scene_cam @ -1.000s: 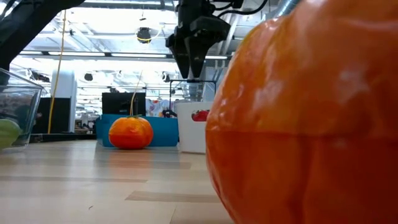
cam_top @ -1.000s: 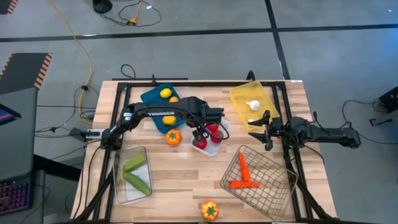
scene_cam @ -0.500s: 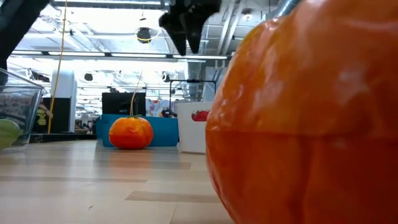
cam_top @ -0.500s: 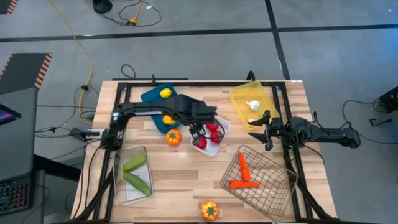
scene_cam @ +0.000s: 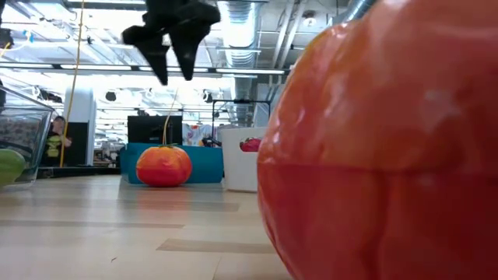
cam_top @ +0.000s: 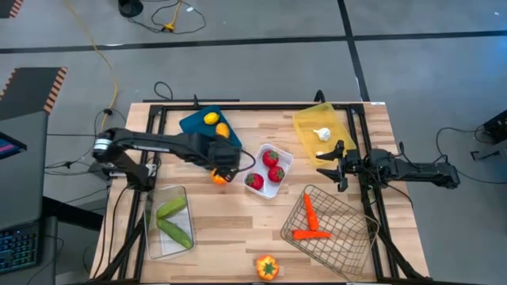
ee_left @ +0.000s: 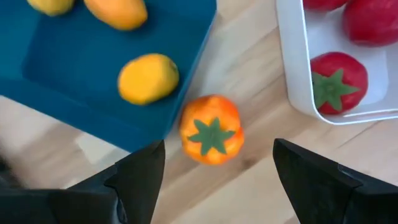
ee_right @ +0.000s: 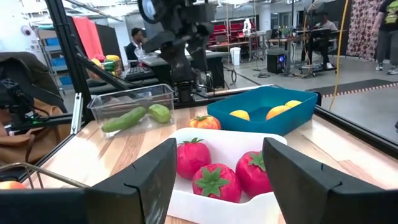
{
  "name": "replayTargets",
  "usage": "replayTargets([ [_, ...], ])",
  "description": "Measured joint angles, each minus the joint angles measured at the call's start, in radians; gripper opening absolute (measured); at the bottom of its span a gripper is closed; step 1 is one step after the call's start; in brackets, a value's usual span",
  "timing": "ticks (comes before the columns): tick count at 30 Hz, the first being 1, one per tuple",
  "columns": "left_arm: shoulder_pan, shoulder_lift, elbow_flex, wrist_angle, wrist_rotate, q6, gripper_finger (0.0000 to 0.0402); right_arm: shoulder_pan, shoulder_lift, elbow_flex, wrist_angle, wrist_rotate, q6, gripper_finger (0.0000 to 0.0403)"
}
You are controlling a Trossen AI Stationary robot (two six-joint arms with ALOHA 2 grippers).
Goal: Sort produce into baskets
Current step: Put the top orange tomato into the white bin
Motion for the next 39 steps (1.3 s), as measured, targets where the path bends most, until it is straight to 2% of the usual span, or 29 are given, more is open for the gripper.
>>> replayTargets([
  [6, 0.0, -0.099, -0.217, 0.198, 0.054, -0.086, 0.0287, 0.0, 0.0, 0.0, 0.0, 0.0, 0.0, 0.0265],
  [12, 0.001, -0.123, -0.352, 0.294, 0.101, -0.212, 0.0322, 0.0, 0.0, 0.0, 0.0, 0.0, 0.0, 0.0265],
  [21, 0.001, -0.123, -0.412, 0.381, 0.084, -0.276, 0.0394, 0.0, 0.0, 0.0, 0.0, 0.0, 0.0, 0.0265],
  [27, 0.001, -0.122, -0.476, 0.441, 0.046, -0.339, 0.0396, 0.0, 0.0, 0.0, 0.0, 0.0, 0.0, 0.0265],
  [39, 0.001, -0.12, -0.59, 0.62, 0.044, -0.351, 0.0399, 0.0, 0.0, 0.0, 0.0, 0.0, 0.0, 0.0265],
])
